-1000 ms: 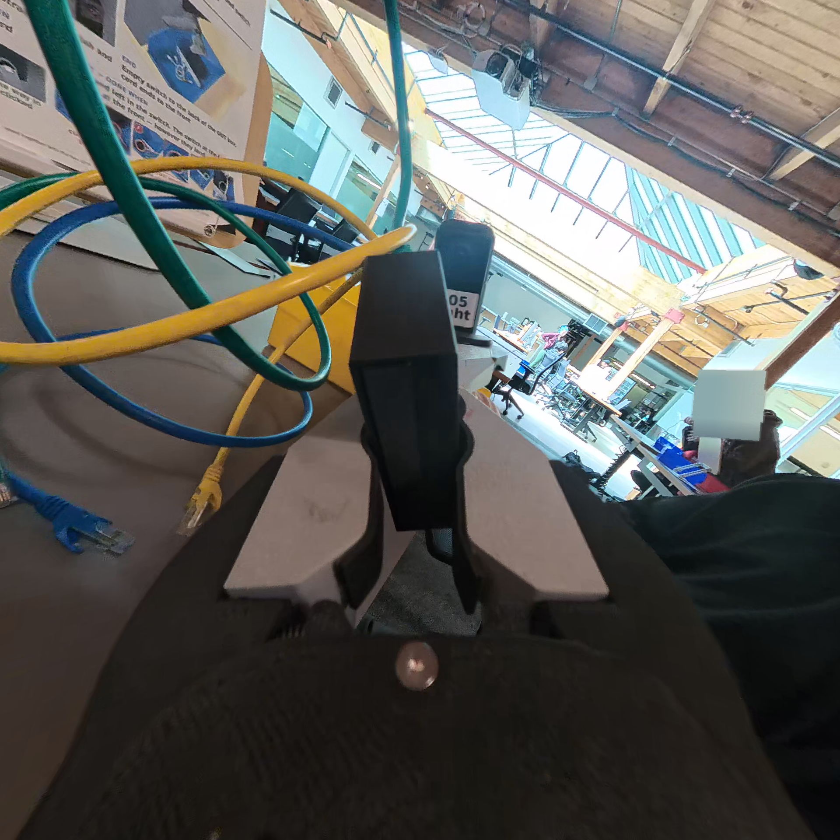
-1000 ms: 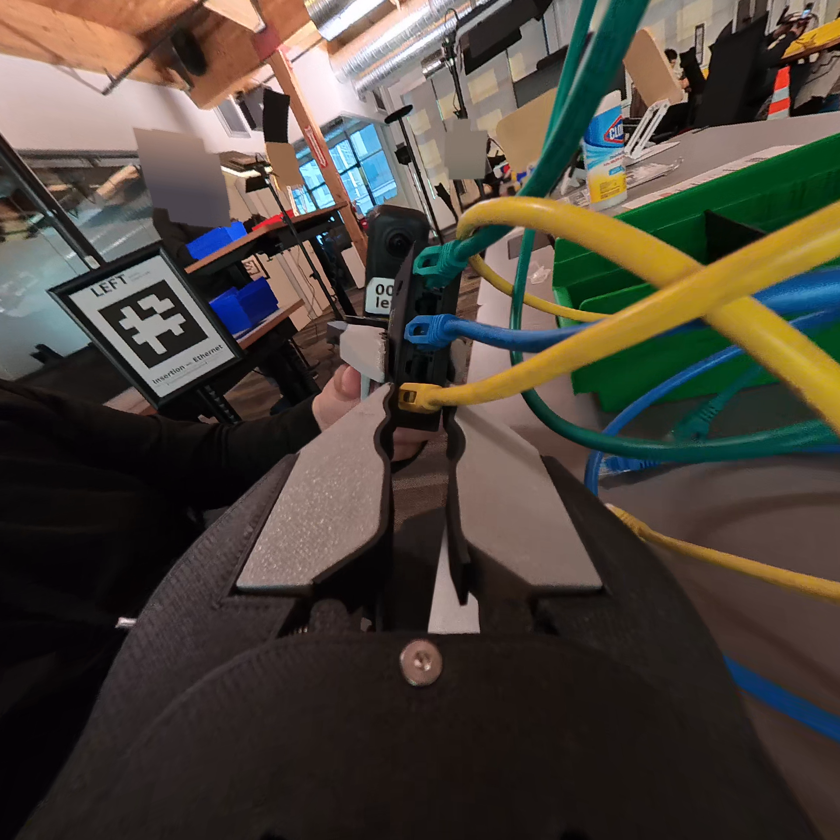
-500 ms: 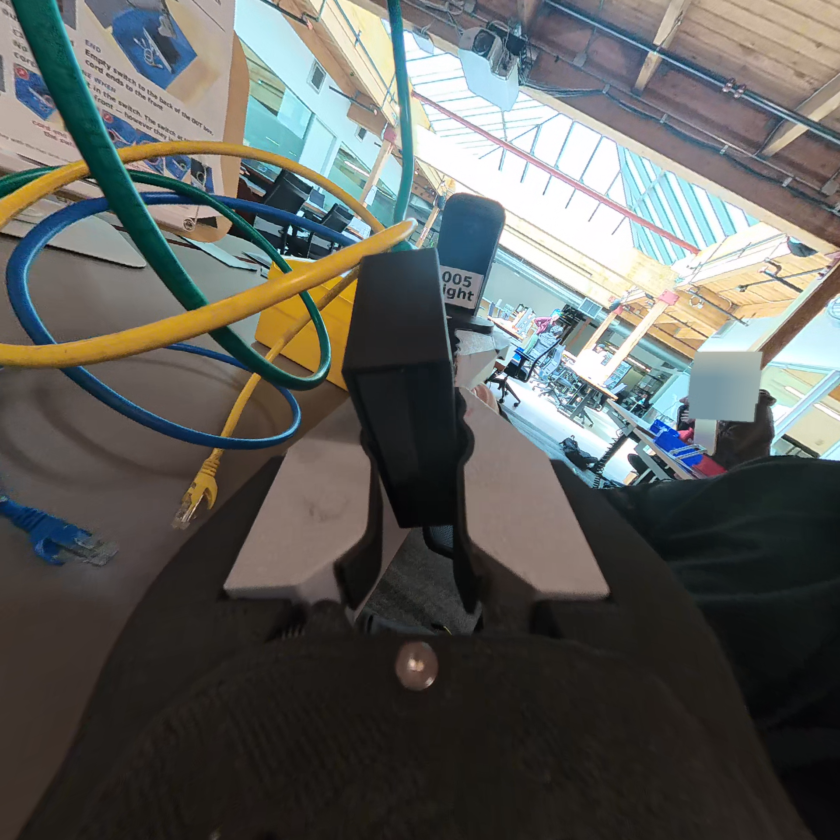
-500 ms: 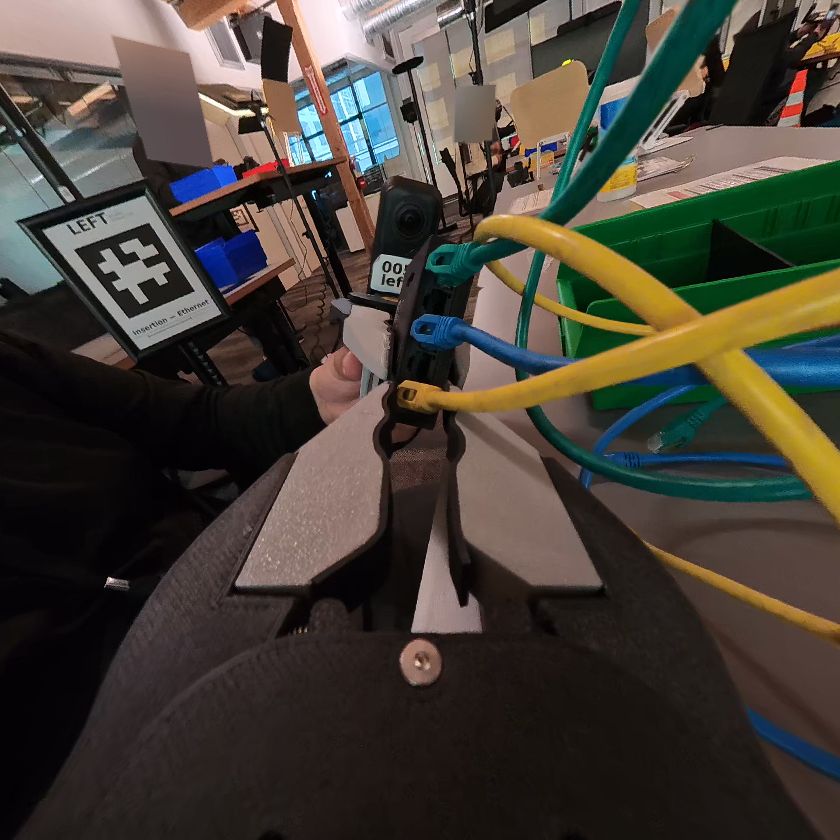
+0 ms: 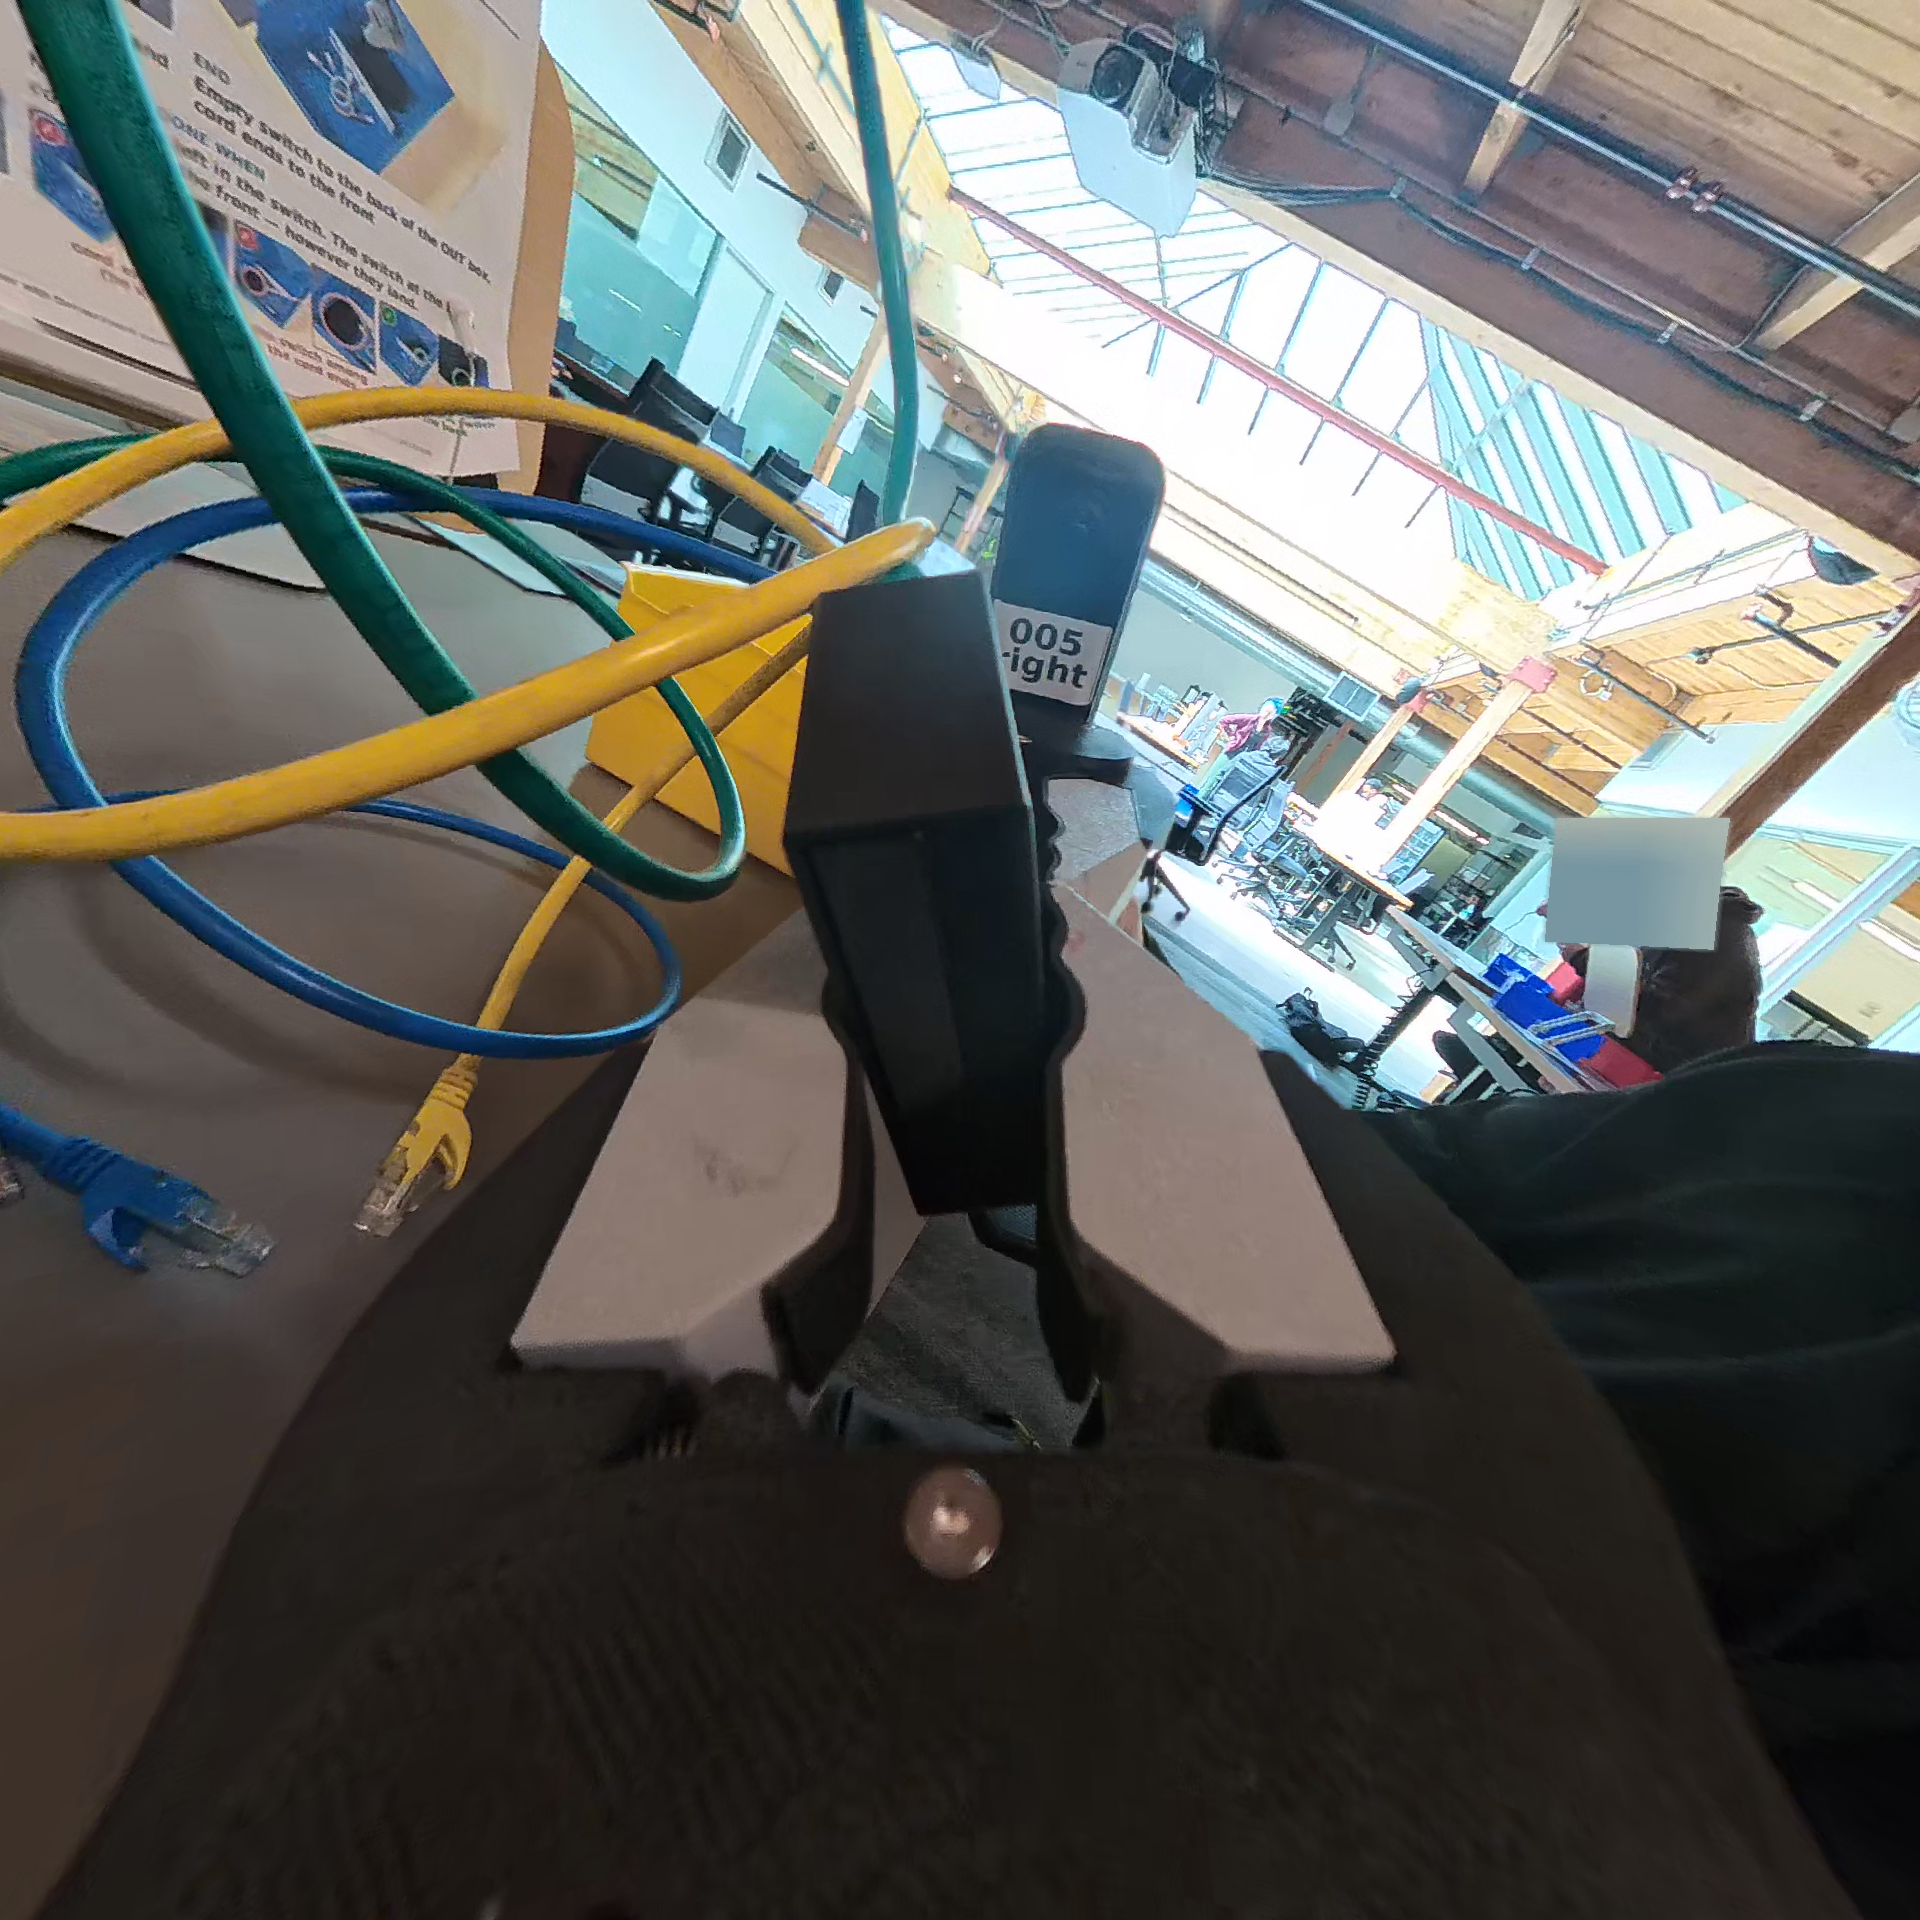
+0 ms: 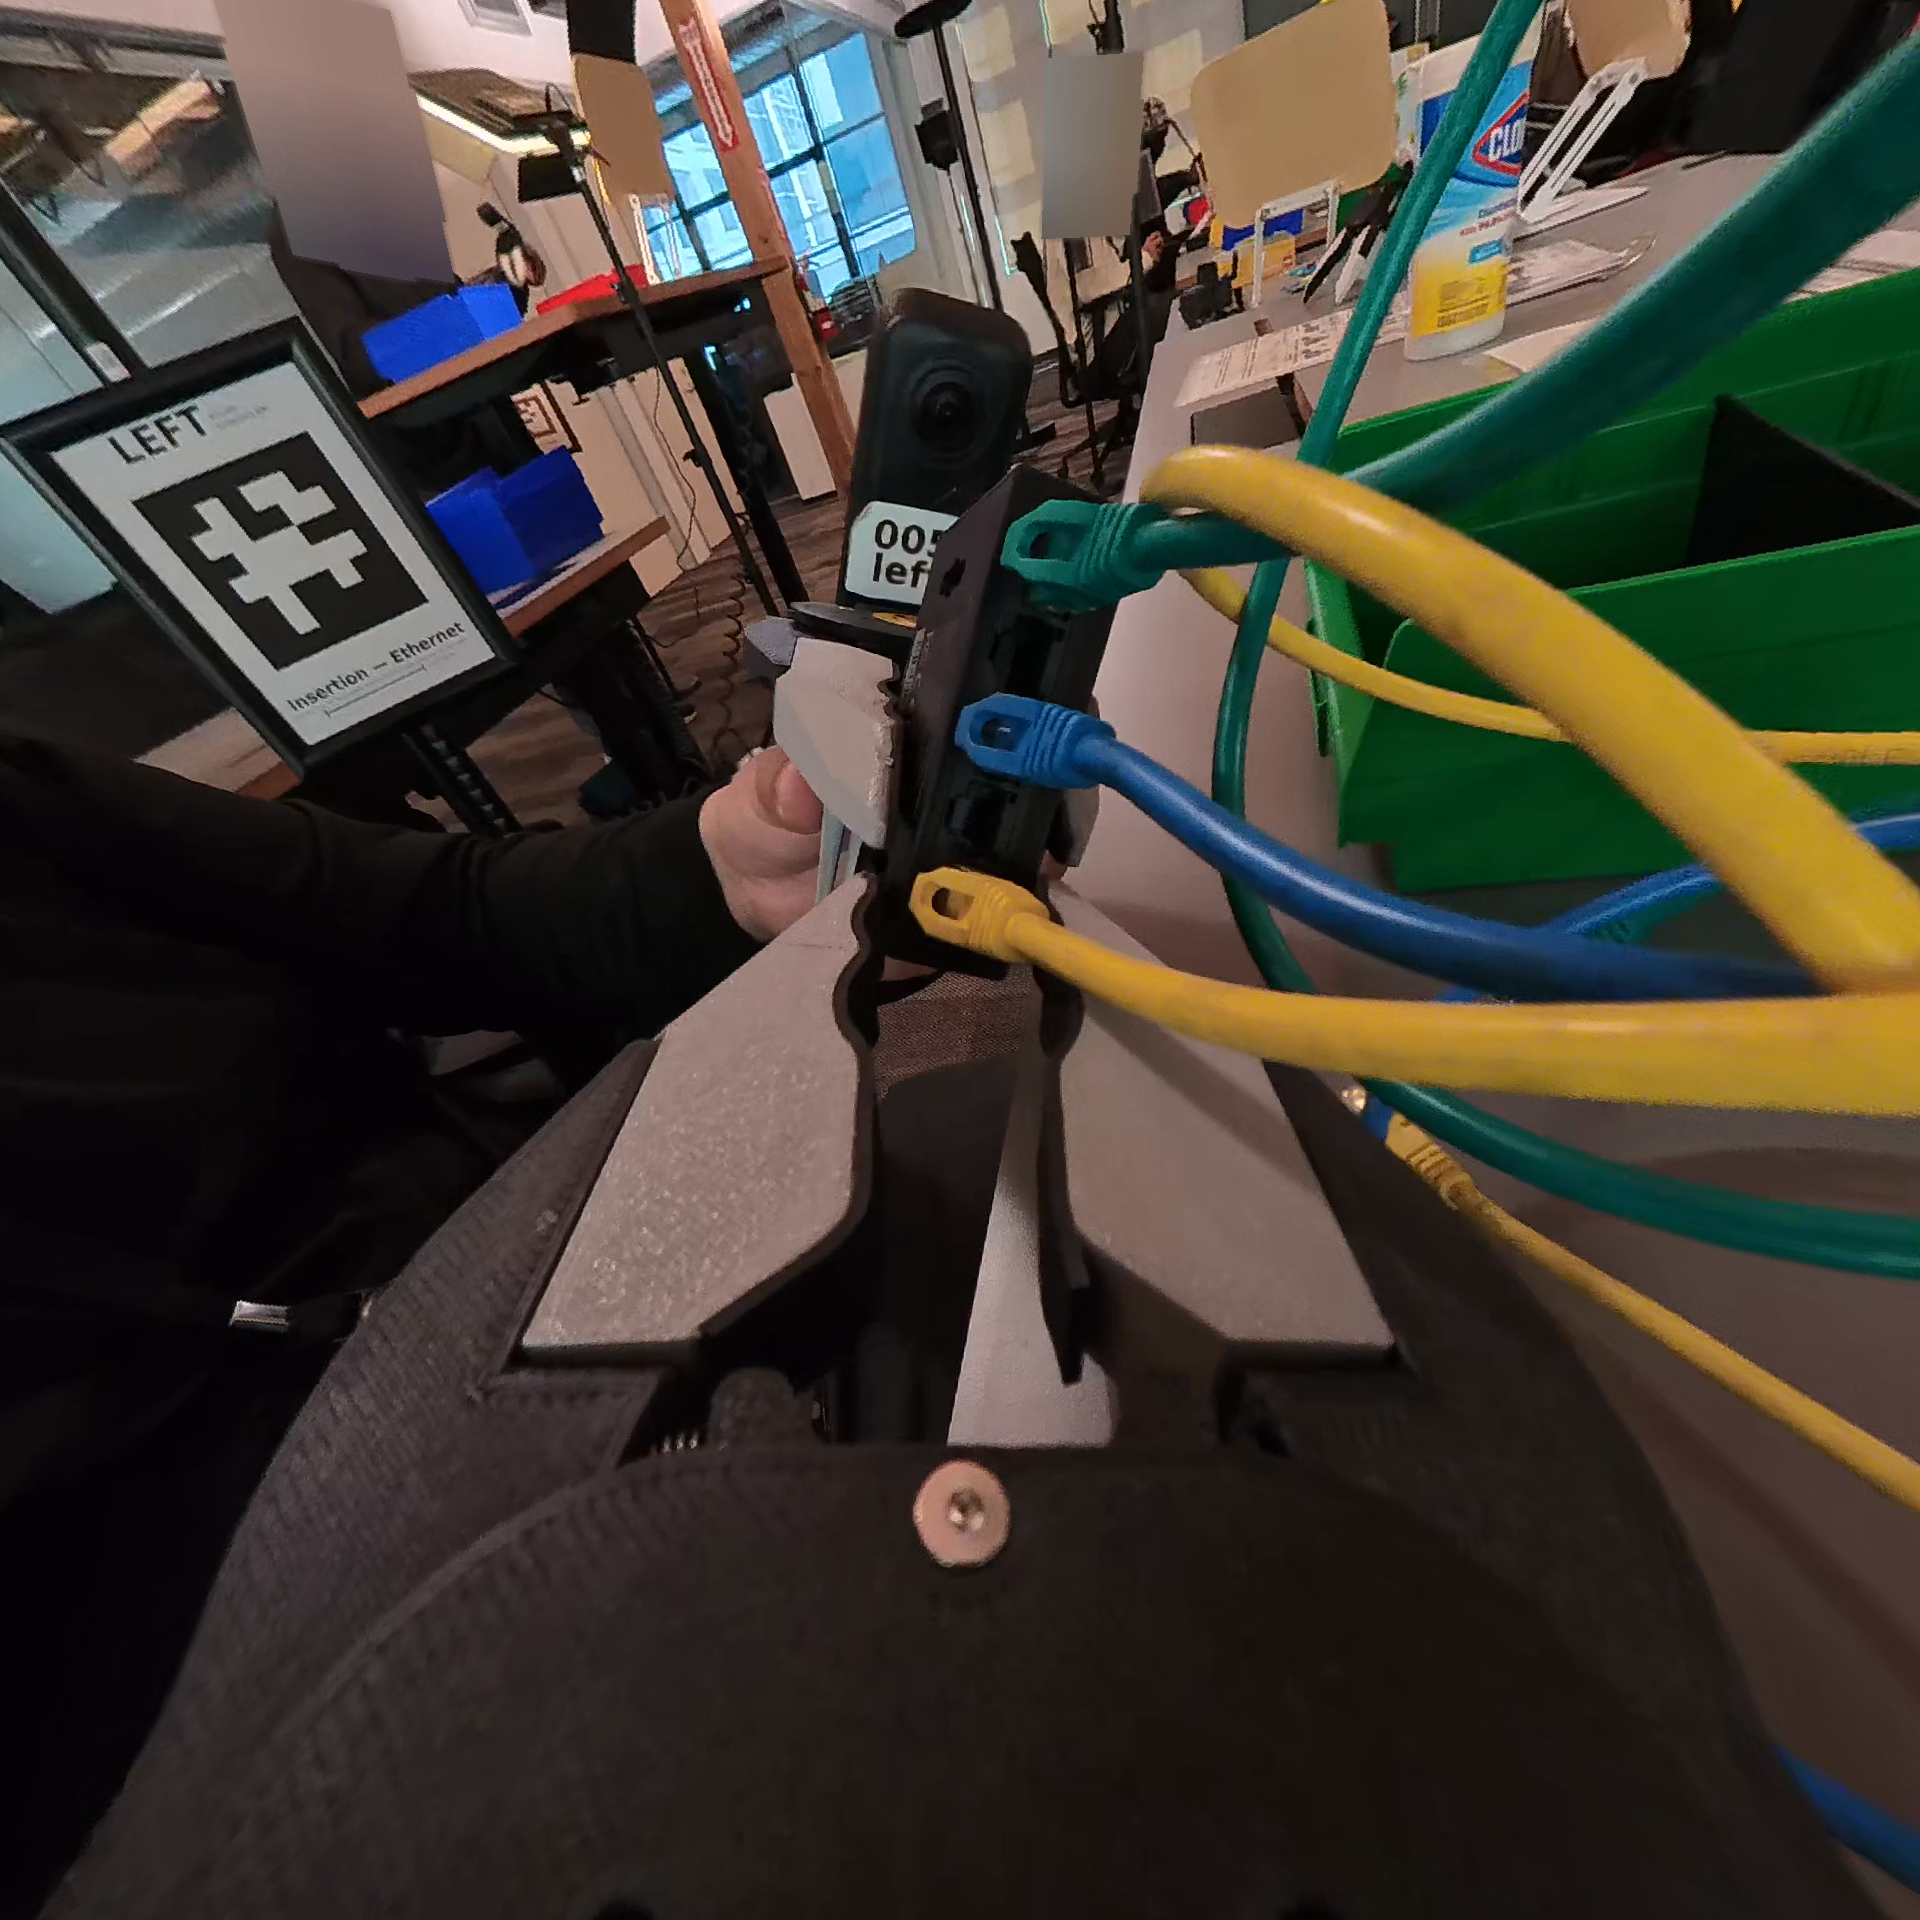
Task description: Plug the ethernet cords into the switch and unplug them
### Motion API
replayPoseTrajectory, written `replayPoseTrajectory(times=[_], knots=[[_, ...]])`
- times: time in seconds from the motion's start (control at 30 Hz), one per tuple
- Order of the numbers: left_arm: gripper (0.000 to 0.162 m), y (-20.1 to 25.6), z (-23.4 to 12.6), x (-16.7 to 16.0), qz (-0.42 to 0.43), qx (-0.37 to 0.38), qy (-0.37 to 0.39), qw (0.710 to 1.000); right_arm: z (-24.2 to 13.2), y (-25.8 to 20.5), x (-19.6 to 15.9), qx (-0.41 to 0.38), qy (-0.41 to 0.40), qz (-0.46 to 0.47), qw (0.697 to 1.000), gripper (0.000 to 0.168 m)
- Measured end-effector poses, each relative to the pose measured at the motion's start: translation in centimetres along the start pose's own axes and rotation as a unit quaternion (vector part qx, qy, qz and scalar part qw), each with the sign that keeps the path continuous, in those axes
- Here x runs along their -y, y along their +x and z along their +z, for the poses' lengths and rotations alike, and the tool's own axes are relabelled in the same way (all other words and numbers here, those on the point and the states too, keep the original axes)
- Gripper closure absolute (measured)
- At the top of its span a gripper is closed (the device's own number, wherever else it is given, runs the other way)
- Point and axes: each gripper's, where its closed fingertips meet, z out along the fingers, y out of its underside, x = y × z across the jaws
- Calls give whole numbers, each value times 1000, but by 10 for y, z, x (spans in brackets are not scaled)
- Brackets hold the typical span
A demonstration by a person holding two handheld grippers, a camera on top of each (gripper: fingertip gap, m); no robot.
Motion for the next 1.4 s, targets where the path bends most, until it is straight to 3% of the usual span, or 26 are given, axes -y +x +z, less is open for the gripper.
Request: replayPoseTrajectory(times=[0.33, 0.57, 0.93, 1.4], knots=[[133, 6, 4, -3, 36, 8, -13, 999, -8, -9, -3, 34, -7, -21, 999, 137], [133, 9, 5, -1, 39, 5, -7, 999, -18, -6, 5, 41, 22, -10, 999, 151], [133, 8, 5, -2, 44, 9, -9, 999, -19, -7, 8, 79, 52, 34, 995, 155], [135, 4, -3, 12, -6, -4, 46, 999, -11, -2, 23, 36, 114, 18, 993, 158]])
